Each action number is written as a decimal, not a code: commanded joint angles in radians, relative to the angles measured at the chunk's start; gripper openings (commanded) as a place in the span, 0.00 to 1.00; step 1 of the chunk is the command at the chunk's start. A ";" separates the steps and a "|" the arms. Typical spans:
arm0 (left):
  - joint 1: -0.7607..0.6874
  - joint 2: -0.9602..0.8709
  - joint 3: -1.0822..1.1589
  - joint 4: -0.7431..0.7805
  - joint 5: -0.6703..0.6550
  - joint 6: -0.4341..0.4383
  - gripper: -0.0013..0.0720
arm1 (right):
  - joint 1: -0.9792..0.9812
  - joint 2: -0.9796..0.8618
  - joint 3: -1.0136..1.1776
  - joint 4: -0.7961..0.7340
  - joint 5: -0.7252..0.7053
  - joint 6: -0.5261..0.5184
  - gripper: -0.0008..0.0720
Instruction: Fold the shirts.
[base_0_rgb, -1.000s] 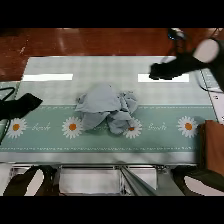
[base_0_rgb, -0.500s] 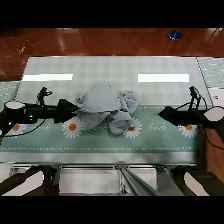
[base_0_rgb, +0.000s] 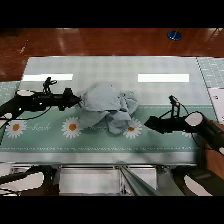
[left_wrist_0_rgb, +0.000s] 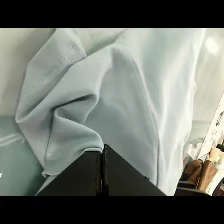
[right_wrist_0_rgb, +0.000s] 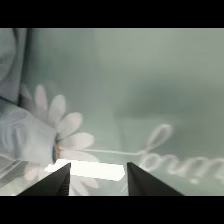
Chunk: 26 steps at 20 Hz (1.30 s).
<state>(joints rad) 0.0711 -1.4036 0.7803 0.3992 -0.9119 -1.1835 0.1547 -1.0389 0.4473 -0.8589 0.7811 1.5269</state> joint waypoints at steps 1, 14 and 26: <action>-0.003 -0.014 0.053 -0.003 -0.027 0.044 0.04 | 0.091 -0.125 0.019 0.231 -0.062 -0.123 0.57; 0.030 -0.008 0.103 -0.004 -0.108 0.057 0.04 | 0.276 -0.377 0.325 0.307 0.080 -0.265 0.04; 0.309 0.236 0.991 -0.196 -0.350 -0.030 0.04 | 0.028 0.029 1.505 -0.445 0.441 0.002 0.04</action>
<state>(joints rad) 0.3363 -1.2385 1.5581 0.1734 -1.2304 -1.1572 0.1989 -1.0756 1.6779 -1.1099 1.0870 1.4860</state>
